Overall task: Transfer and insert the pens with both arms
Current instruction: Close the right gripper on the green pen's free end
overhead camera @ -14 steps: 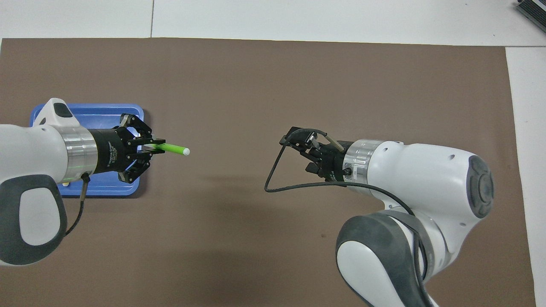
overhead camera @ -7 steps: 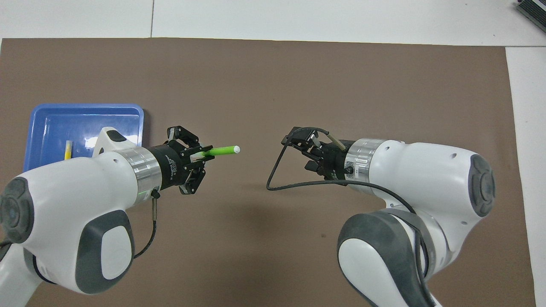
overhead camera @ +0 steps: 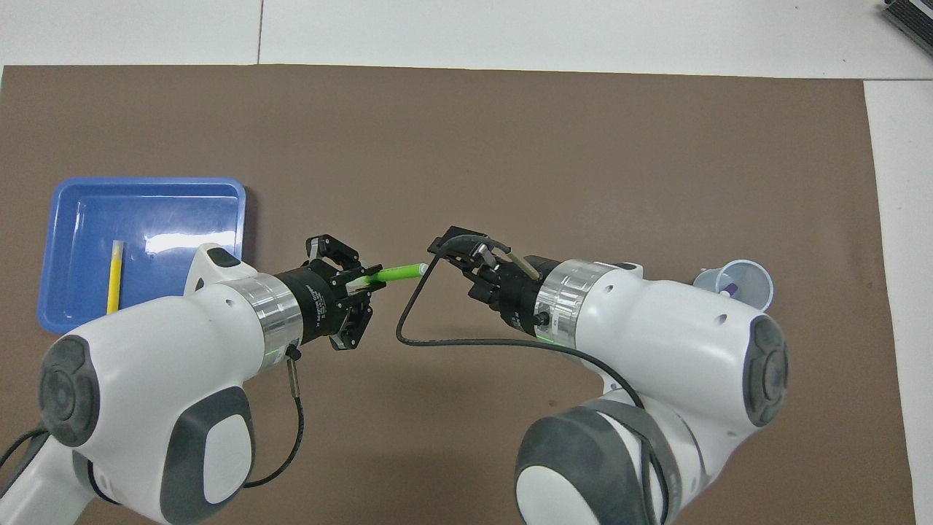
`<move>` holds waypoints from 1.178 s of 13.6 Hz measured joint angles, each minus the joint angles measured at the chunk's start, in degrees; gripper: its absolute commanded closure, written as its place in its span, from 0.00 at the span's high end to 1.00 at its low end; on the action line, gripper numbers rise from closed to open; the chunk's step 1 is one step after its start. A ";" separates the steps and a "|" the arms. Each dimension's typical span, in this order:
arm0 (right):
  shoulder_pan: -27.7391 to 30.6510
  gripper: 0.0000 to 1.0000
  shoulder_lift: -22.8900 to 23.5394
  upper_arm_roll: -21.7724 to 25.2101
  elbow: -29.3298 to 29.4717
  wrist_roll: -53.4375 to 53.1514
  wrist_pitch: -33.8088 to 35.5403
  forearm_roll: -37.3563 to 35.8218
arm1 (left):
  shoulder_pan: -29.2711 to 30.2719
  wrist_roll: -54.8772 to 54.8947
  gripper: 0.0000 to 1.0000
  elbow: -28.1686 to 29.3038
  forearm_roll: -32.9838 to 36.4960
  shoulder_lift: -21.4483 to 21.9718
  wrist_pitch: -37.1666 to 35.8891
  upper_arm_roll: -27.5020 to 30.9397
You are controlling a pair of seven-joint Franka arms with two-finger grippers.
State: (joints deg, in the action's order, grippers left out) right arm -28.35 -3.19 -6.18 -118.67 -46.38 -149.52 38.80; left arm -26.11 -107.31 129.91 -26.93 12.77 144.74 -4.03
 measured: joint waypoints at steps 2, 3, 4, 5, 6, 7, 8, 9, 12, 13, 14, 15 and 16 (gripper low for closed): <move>-0.88 0.73 0.12 -0.02 0.01 -0.34 -1.21 0.00 | 0.00 -0.50 0.00 0.13 0.00 0.25 0.05 -0.09; -0.87 0.73 0.16 0.03 0.00 -0.35 -1.31 0.01 | 0.00 -0.72 0.00 0.25 0.00 0.32 0.06 -0.09; -0.86 0.73 0.18 0.08 0.00 -0.35 -1.32 0.01 | 0.00 -0.87 0.00 0.40 0.00 0.41 0.09 -0.09; -0.85 0.73 0.20 0.10 0.00 -0.35 -1.32 0.01 | 0.00 -0.96 0.00 0.60 0.00 0.61 0.11 -0.09; -0.86 0.73 0.20 0.09 0.01 -0.35 -1.32 0.01 | 0.00 -1.02 0.00 0.86 0.00 0.86 0.13 -0.10; -1.02 0.73 0.20 0.07 0.03 -0.35 -1.33 0.01 | 0.00 -1.10 0.00 1.09 0.00 1.11 0.16 -0.10; -1.43 0.73 0.23 0.07 0.04 -0.36 -1.55 0.01 | 0.00 -1.28 0.00 1.25 0.00 1.36 0.20 -0.10; -2.05 0.73 0.46 0.05 0.05 -0.49 -2.61 0.04 | 0.00 -1.51 0.00 1.40 0.00 1.60 0.21 -0.10; -4.83 0.73 2.92 -0.01 0.36 -2.10 -7.23 0.05 | 0.00 -1.92 0.00 1.69 0.00 1.79 0.60 -0.10; -5.38 0.73 3.71 -0.03 0.54 -2.33 -7.94 0.05 | 0.00 -2.02 0.00 1.71 0.00 1.79 0.68 -0.10; -5.60 0.73 4.23 -0.03 0.76 -2.37 -8.18 0.05 | 0.00 -2.12 0.00 1.71 0.00 1.81 0.73 -0.13; -5.62 0.73 4.47 -0.01 0.98 -2.38 -8.18 0.05 | 0.00 -2.24 0.00 1.71 0.00 1.82 0.75 -0.24; -5.61 0.71 4.52 0.03 1.12 -2.43 -8.18 0.05 | 0.00 -2.39 0.00 1.71 0.00 1.84 0.77 -0.37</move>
State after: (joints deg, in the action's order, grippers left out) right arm -33.96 1.33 -6.15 -117.55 -48.81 -157.70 38.85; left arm -26.12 -109.70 131.62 -26.93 14.61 145.51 -4.40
